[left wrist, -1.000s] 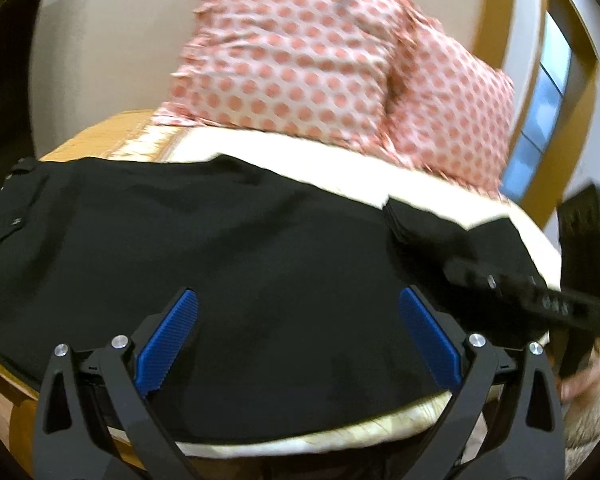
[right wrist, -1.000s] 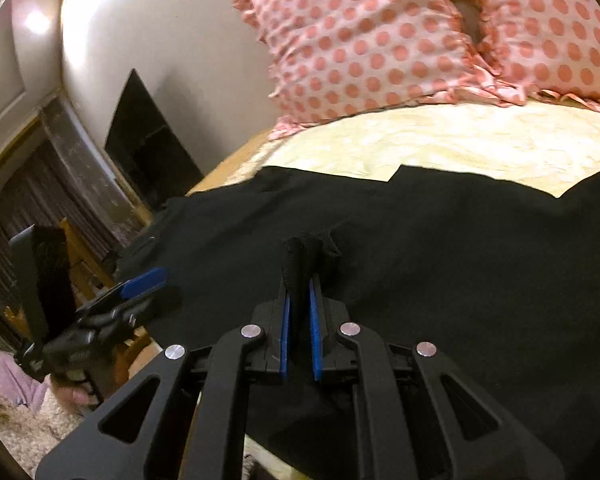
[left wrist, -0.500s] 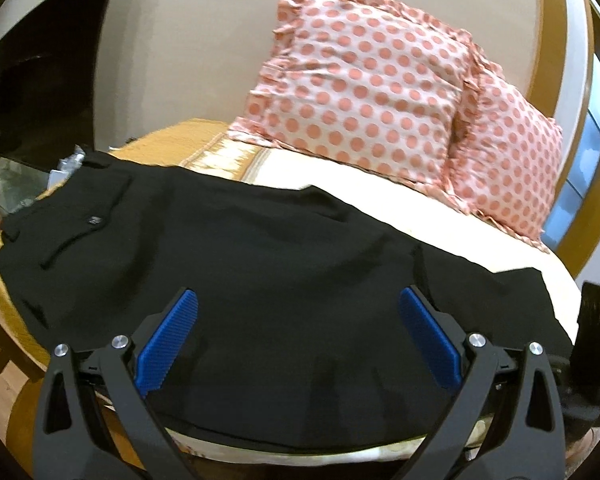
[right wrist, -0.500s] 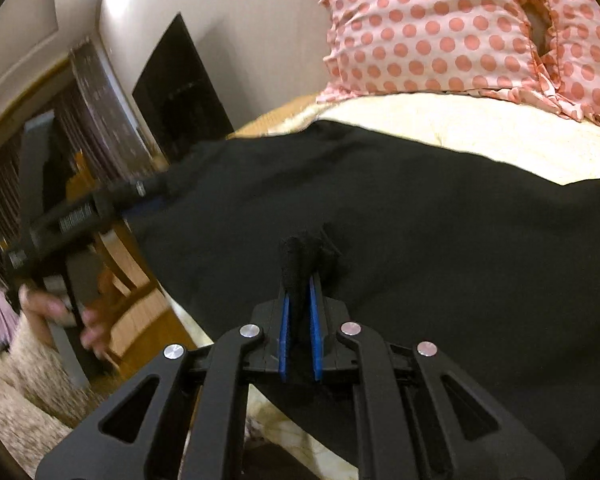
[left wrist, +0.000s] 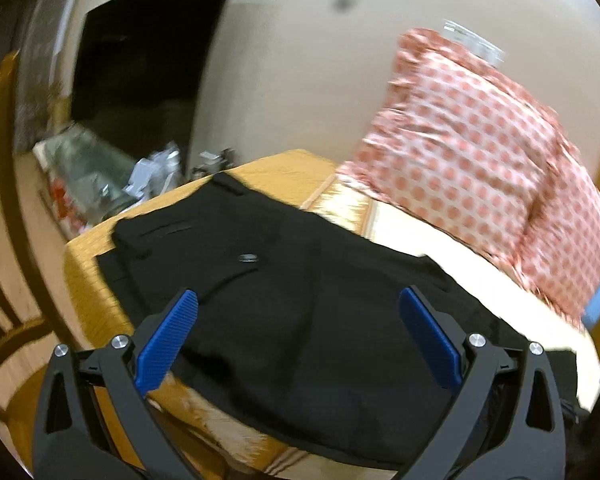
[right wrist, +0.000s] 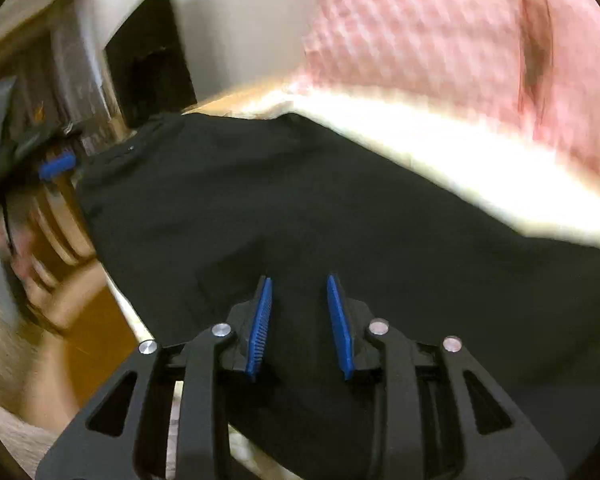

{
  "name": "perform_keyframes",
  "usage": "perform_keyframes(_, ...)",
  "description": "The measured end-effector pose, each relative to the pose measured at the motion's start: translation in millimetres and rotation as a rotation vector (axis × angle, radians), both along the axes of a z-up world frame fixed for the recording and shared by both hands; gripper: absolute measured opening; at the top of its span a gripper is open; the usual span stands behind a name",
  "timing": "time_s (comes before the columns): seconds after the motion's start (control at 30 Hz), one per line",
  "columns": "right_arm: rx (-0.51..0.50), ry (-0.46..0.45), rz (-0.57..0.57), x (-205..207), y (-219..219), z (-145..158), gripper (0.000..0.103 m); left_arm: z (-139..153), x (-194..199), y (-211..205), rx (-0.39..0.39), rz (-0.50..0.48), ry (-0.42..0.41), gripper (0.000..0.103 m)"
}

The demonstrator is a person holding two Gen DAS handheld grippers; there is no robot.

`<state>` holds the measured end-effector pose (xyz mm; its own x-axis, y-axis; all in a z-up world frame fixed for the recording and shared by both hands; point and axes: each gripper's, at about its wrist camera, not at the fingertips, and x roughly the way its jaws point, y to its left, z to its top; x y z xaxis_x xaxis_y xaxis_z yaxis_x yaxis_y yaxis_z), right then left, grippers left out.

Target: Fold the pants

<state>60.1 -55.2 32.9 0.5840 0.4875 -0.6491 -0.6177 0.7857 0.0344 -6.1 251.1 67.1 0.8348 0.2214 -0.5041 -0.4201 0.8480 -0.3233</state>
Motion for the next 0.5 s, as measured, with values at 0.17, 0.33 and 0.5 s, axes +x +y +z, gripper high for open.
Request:
perform_keyframes(0.17, 0.029, 0.014, 0.006, 3, -1, -4, 0.034, -8, -16, 42, -0.093, 0.094, 0.006, 0.101)
perform_keyframes(0.33, 0.065, 0.041, 0.007, 9, -6, -4, 0.035, -21, -15, 73, -0.209, 0.111, 0.040, 0.100)
perform_keyframes(0.5, 0.066, 0.029, 0.008, 5, -4, -3, 0.035, -37, -16, 93, -0.349, 0.113, 0.023, 0.095)
